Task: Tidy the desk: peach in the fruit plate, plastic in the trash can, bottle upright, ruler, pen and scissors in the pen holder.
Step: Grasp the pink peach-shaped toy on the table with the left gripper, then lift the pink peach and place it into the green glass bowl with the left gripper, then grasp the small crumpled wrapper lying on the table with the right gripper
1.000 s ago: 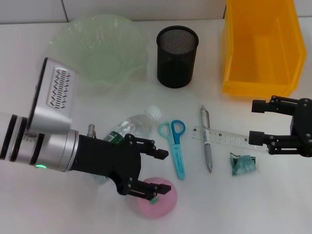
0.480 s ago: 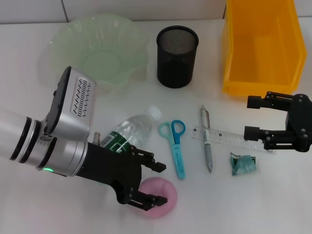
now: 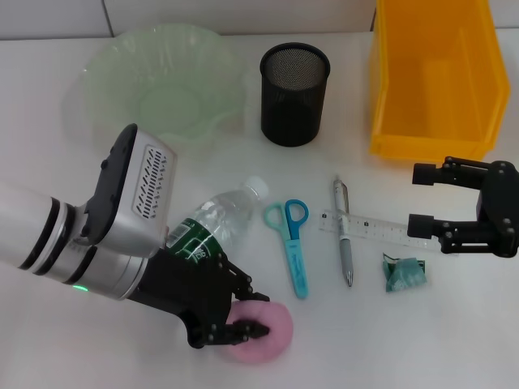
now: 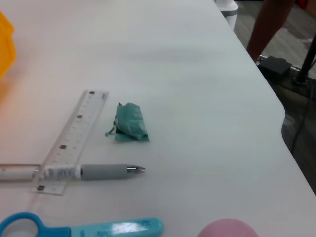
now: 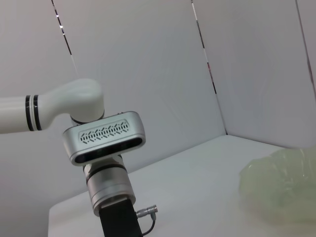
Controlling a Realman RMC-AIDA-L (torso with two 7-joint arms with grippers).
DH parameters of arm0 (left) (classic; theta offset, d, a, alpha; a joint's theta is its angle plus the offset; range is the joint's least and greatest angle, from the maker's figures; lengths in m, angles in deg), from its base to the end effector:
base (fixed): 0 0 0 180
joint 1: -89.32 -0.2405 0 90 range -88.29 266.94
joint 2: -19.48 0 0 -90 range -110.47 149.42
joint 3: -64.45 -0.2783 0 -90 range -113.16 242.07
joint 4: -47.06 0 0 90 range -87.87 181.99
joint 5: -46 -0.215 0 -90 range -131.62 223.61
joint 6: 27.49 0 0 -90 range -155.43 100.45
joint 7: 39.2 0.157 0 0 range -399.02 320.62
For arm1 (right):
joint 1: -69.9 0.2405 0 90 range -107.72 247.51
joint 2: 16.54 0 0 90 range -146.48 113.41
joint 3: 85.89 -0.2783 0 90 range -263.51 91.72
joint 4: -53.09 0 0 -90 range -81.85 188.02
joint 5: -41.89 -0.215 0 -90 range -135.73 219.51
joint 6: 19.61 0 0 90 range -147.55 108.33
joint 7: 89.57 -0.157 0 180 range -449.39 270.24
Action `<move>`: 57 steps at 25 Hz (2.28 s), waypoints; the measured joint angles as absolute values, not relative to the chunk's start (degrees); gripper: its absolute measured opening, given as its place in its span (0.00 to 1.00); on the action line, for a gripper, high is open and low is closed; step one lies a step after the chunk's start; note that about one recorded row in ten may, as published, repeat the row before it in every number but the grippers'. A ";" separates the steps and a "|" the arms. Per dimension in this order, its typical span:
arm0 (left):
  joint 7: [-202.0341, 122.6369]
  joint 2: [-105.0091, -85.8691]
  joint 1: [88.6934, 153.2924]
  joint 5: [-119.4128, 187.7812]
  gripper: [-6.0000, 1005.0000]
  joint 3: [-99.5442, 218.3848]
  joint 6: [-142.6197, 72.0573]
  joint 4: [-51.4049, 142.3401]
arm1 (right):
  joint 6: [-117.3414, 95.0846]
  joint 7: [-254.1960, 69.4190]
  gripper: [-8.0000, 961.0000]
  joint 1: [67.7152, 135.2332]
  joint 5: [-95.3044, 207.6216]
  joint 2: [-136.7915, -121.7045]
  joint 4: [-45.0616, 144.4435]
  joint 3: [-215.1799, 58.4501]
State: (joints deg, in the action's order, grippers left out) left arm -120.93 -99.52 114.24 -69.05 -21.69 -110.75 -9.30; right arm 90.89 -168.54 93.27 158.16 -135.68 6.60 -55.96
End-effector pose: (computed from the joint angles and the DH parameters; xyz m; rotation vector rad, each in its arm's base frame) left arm -0.2393 0.2952 -0.0977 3.0414 -0.0345 0.0598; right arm 0.2881 0.2877 0.0248 -2.7768 0.5637 0.9014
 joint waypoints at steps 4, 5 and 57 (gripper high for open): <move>-122.09 -99.54 112.70 -68.52 0.32 -21.75 -110.95 -12.71 | 91.00 -168.90 0.86 93.00 158.16 -135.70 6.66 -56.00; -122.42 -99.53 112.68 -68.41 0.30 -21.64 -110.92 -12.75 | 91.02 -168.90 0.86 92.95 158.15 -135.71 6.68 -56.01; -105.57 -99.01 114.34 -26.61 0.75 0.25 -91.99 5.33 | 91.87 -176.72 0.86 92.28 152.79 -135.30 5.25 -57.48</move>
State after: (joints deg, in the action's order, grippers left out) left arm -105.57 -99.01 114.34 -26.61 0.25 -91.99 5.33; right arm 91.87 -176.72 92.28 152.79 -135.30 5.25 -57.48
